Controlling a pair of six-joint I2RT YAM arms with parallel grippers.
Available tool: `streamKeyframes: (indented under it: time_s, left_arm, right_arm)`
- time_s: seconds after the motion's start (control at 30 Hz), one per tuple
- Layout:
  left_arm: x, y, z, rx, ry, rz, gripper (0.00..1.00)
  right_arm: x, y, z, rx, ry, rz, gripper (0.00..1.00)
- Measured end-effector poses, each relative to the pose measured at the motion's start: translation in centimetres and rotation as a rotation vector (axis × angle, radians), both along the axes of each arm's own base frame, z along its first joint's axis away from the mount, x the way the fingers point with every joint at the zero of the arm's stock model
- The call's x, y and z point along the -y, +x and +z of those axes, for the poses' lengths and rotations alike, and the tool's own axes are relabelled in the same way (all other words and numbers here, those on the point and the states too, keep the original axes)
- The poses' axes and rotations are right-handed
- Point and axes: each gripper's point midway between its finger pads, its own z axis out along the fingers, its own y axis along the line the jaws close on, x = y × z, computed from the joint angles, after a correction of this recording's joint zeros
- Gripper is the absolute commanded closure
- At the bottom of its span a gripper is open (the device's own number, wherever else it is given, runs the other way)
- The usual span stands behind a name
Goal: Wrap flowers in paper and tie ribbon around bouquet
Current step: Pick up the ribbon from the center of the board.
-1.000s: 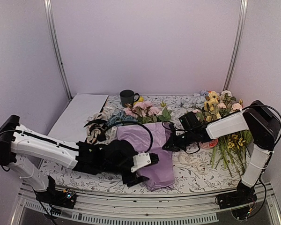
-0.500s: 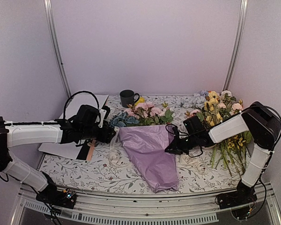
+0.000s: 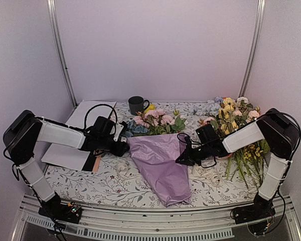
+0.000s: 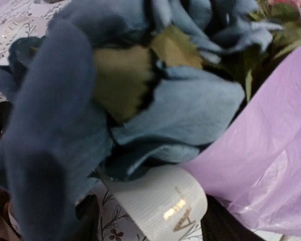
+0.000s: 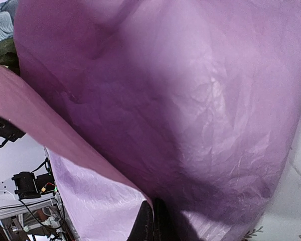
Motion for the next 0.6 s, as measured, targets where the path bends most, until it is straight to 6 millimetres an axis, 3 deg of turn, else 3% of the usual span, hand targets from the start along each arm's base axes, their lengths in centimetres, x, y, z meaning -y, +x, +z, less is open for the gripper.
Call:
streamKeyframes:
  time_s: [0.1, 0.13, 0.23, 0.33, 0.47, 0.6]
  left_arm:
    - [0.6, 0.4, 0.5, 0.024, -0.023, -0.027, 0.97]
    - [0.9, 0.4, 0.7, 0.027, -0.035, -0.042, 1.00]
    - [1.7, -0.3, 1.2, 0.018, -0.077, -0.093, 1.00]
    - [1.3, -2.4, 2.9, 0.026, -0.129, -0.132, 1.00]
    - [0.2, -4.5, 7.2, 0.107, -0.190, -0.140, 1.00]
    - [0.3, -5.7, 11.7, 0.180, -0.258, -0.148, 1.00]
  right_arm:
    - [0.1, 0.0, 0.0, -0.005, -0.001, -0.010, 1.00]
    - [0.1, 0.0, 0.0, -0.006, -0.002, -0.012, 1.00]
    - [0.2, 0.1, 0.0, -0.004, -0.004, -0.019, 1.00]
    - [0.2, 0.1, 0.0, -0.003, -0.007, -0.023, 1.00]
    - [0.2, 0.1, 0.0, -0.002, -0.007, -0.023, 1.00]
    - [0.2, 0.1, 0.0, -0.002, -0.007, -0.022, 1.00]
